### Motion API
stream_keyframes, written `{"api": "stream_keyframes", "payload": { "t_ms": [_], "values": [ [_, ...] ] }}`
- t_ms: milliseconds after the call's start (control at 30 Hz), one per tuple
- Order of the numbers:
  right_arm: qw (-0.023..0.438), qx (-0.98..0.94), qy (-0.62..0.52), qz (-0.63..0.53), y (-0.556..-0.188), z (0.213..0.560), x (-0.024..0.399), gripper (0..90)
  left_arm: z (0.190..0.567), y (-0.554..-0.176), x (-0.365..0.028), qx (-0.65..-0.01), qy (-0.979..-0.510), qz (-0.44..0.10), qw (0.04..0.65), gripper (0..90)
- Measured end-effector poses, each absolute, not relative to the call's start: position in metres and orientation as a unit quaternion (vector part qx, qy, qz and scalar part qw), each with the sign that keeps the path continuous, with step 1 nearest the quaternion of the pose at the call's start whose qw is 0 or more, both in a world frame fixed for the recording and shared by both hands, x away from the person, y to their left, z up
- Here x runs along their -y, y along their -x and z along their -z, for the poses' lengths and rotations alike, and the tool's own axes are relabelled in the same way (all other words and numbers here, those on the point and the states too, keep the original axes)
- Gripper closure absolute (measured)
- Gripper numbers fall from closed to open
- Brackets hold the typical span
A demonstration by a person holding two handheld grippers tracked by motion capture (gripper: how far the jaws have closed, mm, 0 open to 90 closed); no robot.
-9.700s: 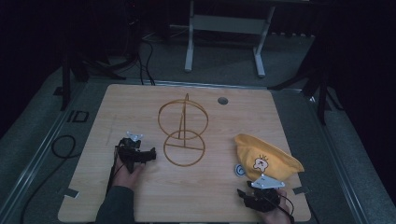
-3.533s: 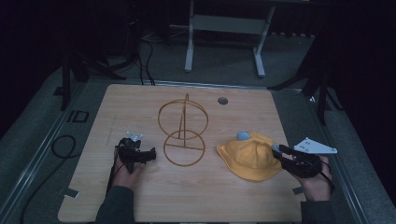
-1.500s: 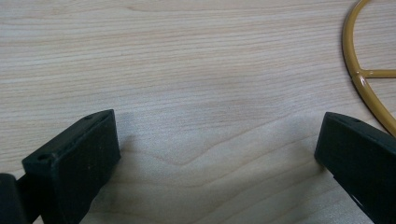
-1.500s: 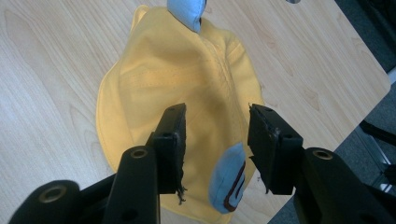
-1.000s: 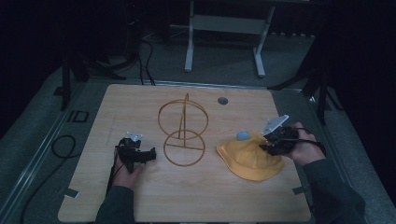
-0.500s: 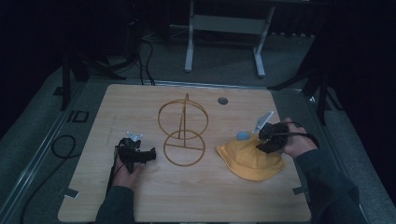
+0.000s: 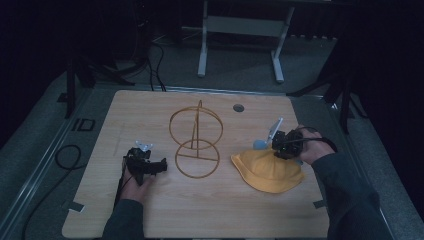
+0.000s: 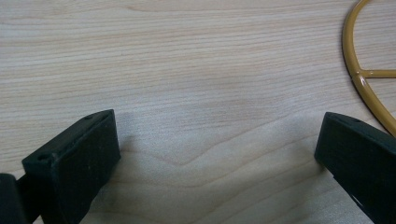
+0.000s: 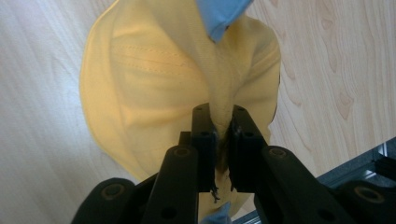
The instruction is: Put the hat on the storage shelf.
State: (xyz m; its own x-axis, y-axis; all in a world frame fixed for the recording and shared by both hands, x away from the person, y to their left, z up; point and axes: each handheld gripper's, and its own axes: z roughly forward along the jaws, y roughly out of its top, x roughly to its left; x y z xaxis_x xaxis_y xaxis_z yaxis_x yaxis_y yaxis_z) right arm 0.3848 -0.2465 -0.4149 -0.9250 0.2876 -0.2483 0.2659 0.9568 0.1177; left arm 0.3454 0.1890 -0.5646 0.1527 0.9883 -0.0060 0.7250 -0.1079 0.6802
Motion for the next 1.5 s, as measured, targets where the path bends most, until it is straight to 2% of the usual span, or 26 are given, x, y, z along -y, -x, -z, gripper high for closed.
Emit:
{"api": "stream_keyframes", "payload": {
  "t_ms": [1500],
  "values": [
    [0.175,-0.971,-0.138,-0.089,-0.378,0.348,0.257,83.1,0.564,-0.345,-0.189,-0.606,-0.708,-0.235,0.278,0.0]
  ]
}}
